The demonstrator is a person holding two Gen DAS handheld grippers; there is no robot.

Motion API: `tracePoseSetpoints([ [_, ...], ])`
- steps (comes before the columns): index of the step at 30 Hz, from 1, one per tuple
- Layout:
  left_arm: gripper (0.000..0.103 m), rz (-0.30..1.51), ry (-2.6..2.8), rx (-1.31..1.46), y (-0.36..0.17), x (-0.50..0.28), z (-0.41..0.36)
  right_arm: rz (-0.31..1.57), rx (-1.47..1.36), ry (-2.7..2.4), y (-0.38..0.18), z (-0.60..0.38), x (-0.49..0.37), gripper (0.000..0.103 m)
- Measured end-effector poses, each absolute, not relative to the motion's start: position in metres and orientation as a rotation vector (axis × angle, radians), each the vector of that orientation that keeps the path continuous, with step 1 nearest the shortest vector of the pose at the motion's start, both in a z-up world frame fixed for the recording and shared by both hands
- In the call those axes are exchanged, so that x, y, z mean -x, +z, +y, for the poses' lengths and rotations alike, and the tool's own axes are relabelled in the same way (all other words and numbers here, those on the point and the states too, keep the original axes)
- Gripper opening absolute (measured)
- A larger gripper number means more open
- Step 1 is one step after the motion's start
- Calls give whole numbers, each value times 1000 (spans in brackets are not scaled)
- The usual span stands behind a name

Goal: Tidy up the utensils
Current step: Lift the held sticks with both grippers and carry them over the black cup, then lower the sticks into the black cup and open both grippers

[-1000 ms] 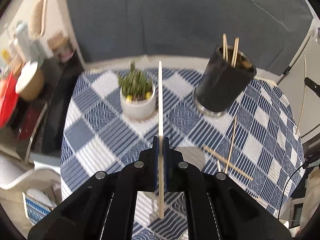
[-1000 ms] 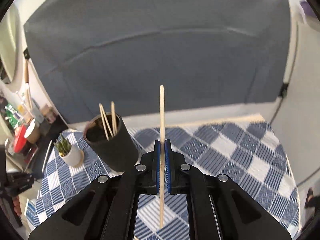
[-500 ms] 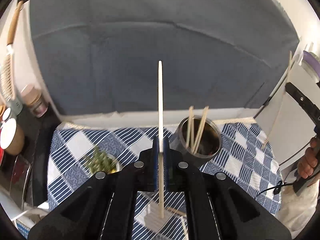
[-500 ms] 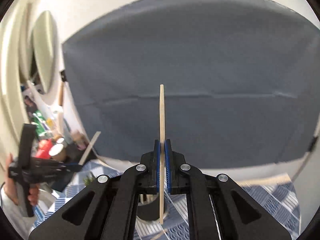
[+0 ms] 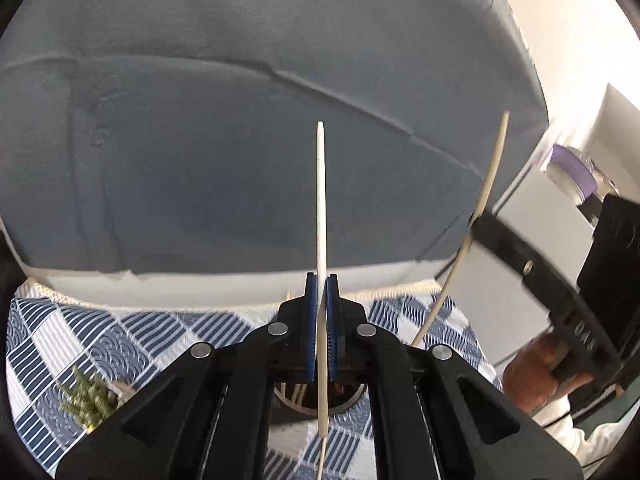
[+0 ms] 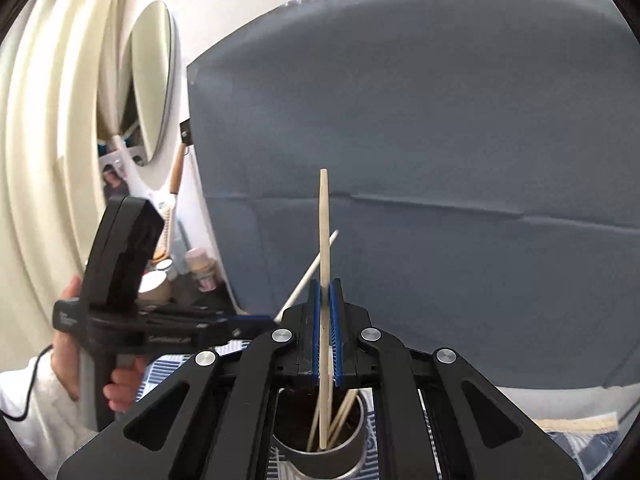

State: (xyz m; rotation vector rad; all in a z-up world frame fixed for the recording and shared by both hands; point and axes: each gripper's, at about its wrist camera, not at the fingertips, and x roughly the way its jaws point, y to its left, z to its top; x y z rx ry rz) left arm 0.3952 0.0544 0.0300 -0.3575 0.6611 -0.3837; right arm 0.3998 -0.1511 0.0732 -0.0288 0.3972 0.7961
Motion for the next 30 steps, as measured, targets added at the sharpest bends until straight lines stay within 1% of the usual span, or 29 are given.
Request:
tracePoseSetpoints([
  [5,5,601,-373,375,17,-405,49,427,-45,845,49,-155,-421,5],
  [12,5,553,-419,377,-11,-413,32,497,-79,846,17,-154,-440,5],
  [22,5,591,-420,338,-36,-404,11,591,-71,845,-14,-154,-442,5],
  [26,5,605,-403,331,-40,-394,23,615,-59,837,-21,-153,-437,5],
  [30,5,609,-400,324,-36,-383,29,615,-44,829,-21,-154,-430,8],
])
